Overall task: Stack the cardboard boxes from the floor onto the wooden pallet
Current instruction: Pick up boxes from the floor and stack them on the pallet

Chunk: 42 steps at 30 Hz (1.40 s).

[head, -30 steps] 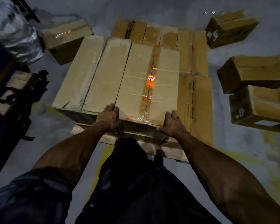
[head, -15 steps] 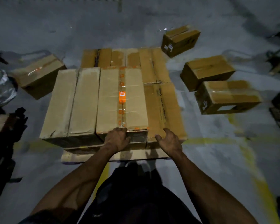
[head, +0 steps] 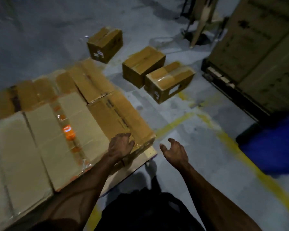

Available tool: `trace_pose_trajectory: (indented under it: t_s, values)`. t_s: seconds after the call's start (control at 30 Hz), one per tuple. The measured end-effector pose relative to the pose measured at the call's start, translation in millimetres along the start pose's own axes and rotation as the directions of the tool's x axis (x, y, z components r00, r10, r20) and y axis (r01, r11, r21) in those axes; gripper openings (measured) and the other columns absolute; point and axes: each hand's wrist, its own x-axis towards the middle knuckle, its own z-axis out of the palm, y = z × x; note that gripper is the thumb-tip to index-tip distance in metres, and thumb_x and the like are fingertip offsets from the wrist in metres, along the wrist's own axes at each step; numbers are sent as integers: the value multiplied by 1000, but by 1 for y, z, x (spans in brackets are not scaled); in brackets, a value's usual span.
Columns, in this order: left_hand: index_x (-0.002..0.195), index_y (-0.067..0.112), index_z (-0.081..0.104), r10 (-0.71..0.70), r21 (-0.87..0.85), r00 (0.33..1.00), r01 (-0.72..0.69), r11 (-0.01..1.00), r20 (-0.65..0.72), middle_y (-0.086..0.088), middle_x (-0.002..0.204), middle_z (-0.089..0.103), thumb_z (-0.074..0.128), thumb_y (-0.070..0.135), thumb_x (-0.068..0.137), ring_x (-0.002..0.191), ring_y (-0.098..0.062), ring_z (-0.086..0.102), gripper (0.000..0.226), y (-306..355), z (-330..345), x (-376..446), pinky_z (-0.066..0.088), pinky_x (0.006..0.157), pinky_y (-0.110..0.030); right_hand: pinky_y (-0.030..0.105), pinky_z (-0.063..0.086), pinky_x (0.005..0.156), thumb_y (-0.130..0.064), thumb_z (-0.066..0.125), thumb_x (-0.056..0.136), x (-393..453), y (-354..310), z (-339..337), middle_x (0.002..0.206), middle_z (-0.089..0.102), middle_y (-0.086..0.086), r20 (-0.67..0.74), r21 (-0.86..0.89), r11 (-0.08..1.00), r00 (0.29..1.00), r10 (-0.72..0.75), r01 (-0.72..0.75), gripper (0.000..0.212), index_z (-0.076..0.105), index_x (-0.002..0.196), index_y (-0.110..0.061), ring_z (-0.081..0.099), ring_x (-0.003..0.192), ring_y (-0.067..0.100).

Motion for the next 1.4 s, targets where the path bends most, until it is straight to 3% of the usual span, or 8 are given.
trace_pose_trajectory:
  t_s: [0.13,0.3,0.63,0.8,1.17,1.4]
  values:
    - [134,12,58,124,33,991,-125,992,46,-17,128,65,49,40,100,117,-34,61,45,40,4,37,50,93,-38,39,38,110,-51,55,97,14,28,-27,151,49,12,-67,43,996,995,80,-77,67,44,150,-11,44,140,31]
    - [144,12,50,190,97,977,-199,975,95,-17,140,59,47,42,101,128,-34,55,52,105,17,91,47,99,-38,41,40,110,-52,54,98,56,75,-73,152,48,12,-118,95,989,985,127,-116,68,42,151,-12,43,140,32]
    - [151,8,42,58,17,983,-61,998,174,-16,151,49,44,41,105,137,-34,48,57,271,82,193,42,110,-41,43,39,112,-55,54,96,188,211,-202,153,46,13,-36,107,988,993,114,-109,70,41,151,-14,42,141,33]
    - [147,8,47,40,-35,992,-36,999,120,-16,145,55,48,41,103,133,-33,52,55,353,80,225,45,107,-39,43,39,111,-55,51,98,234,247,-271,153,45,12,3,27,998,998,56,-56,69,40,151,-13,40,141,32]
    - [149,9,45,-113,-166,984,136,977,137,-14,151,50,46,42,105,138,-32,47,55,435,92,386,39,111,-37,42,44,105,-51,58,96,428,273,-373,146,53,16,68,-120,991,997,-45,53,68,44,149,-9,48,134,36]
    - [148,6,45,-219,-235,966,247,940,136,-16,149,52,45,40,106,135,-33,50,55,476,47,522,42,107,-37,45,42,109,-55,54,97,592,204,-463,151,48,13,147,-152,973,977,-153,175,71,40,151,-12,45,137,33]
